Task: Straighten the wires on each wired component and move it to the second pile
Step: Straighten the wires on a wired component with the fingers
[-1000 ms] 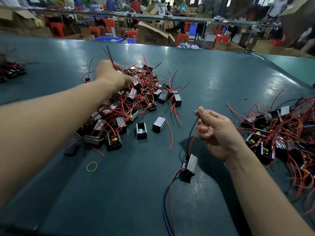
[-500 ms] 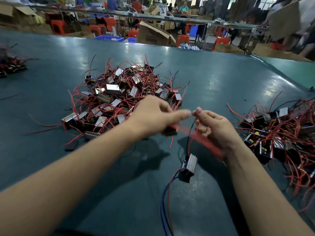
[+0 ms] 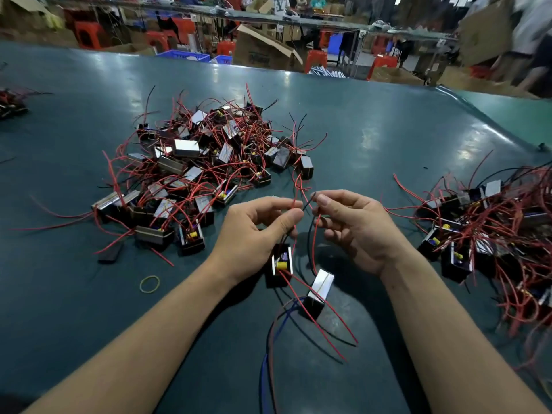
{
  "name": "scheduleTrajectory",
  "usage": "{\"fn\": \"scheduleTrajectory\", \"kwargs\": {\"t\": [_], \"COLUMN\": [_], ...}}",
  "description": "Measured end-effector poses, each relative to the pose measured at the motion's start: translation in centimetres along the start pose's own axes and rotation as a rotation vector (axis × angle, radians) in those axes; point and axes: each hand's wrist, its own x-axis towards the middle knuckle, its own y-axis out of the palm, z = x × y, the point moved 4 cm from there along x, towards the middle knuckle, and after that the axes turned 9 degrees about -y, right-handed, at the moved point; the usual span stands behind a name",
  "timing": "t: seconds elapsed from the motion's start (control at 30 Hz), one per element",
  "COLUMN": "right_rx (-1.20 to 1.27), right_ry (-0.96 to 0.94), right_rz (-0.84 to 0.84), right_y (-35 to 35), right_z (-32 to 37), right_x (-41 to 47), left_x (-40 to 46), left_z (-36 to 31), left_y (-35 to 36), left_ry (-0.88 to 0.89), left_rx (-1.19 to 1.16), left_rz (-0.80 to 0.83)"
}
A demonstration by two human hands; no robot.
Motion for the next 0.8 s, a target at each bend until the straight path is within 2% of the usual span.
{"fn": "scheduleTrajectory", "kwargs": {"t": [0.1,0.27,0.4,0.57,0.8], "right_rx": [0.010,-0.024,-0.043,-0.017,-0.086], "right_ry": [-0.046,-0.139,-0.177,-0.211,-0.257], "right_rz": [0.044,0.041,0.059,0.043,0.091], "right_y": [0.1,0.1,0.1,-0.1,0.4], "right_z": [0.2,0.5,0.4,0.3,0.7], "right_x": [0.0,-0.1,-0.3,-0.7,-1.2], "left_x": [0.3,0.7,0.9,0.6,0.5], "left_z": [0.4,0.8,1.1,1.1,0.8], "left_y": [0.1,1.2,1.1,1.5,1.6], "left_ry": [-0.037,-0.211,-0.173,-0.152,-0.008], "left_rx": [-0.111,-0.345,-0.324,-0.352,-0.138], "left_rz": [0.040,0.148,0.067,0.081,0.108]}}
